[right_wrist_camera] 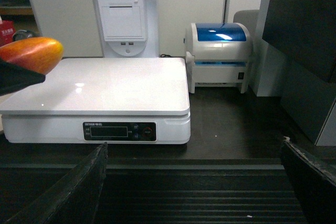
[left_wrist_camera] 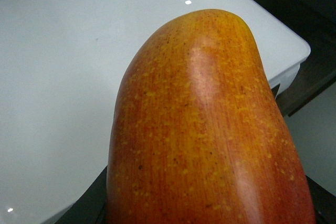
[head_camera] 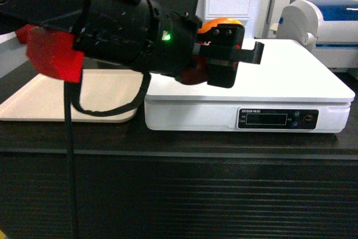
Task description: Place dark red mango on scale at checkout
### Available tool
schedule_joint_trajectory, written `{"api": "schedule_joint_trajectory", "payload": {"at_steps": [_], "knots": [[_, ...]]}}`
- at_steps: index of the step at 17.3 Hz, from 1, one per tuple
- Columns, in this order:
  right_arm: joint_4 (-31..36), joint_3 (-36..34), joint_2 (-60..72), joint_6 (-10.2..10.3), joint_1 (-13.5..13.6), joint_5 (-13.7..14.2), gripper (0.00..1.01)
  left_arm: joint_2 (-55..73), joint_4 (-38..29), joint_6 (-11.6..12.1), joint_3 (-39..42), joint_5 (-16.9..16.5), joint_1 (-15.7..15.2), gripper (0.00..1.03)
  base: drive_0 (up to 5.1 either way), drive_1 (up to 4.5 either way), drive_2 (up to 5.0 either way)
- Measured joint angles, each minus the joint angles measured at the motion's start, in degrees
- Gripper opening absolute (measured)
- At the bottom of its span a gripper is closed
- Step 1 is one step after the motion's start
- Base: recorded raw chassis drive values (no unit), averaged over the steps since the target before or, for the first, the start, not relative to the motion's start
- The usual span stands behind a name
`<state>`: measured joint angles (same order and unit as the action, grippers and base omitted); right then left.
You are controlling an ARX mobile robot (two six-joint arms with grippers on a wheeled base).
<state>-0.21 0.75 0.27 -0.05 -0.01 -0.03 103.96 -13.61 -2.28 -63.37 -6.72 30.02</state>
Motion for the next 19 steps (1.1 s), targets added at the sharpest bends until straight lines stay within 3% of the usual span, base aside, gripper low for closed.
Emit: {"api": "schedule_joint_trajectory", "payload": {"at_steps": [3, 5, 8, 9, 10, 17, 18, 19], "knots": [[0.0, 0.0, 0.0, 0.0, 0.0, 0.0, 0.98, 4.8, 3.3, -2.4, -9.3, 0.3, 3.4, 0.59, 0.0, 0.00, 0.0], [0.0, 0.0, 0.0, 0.0, 0.0, 0.0, 0.98, 13.8, 9.1, -3.5, -20.7, 2.8, 5.6, 0.59, 0.0, 0.00, 0.0], [0.0, 0.0, 0.0, 0.0, 0.0, 0.0, 0.98, 20.2, 12.6, -3.3, -28.4, 5.7, 5.9, 0.59, 0.0, 0.00, 0.0], [0.0, 0.0, 0.0, 0.0, 0.0, 0.0, 0.98, 25.3, 15.9, -2.6, -35.8, 7.5, 5.8, 0.59, 0.0, 0.00, 0.0], [0.0, 0.0, 0.0, 0.0, 0.0, 0.0, 0.98, 26.8, 17.1, -2.4, -38.2, 8.1, 5.5, 0.59, 0.0, 0.00, 0.0], [0.0, 0.0, 0.0, 0.0, 0.0, 0.0, 0.98, 35.7, 24.5, -2.3, -52.3, 10.1, 3.8, 0.59, 0.0, 0.00, 0.0], [0.0, 0.0, 0.0, 0.0, 0.0, 0.0, 0.98, 36.1, 24.7, -2.4, -52.6, 10.1, 3.7, 0.60, 0.0, 0.00, 0.0], [0.0, 0.0, 0.0, 0.0, 0.0, 0.0, 0.98, 36.1, 24.7, -2.2, -52.6, 10.0, 3.4, 0.74, 0.0, 0.00, 0.0]]}}
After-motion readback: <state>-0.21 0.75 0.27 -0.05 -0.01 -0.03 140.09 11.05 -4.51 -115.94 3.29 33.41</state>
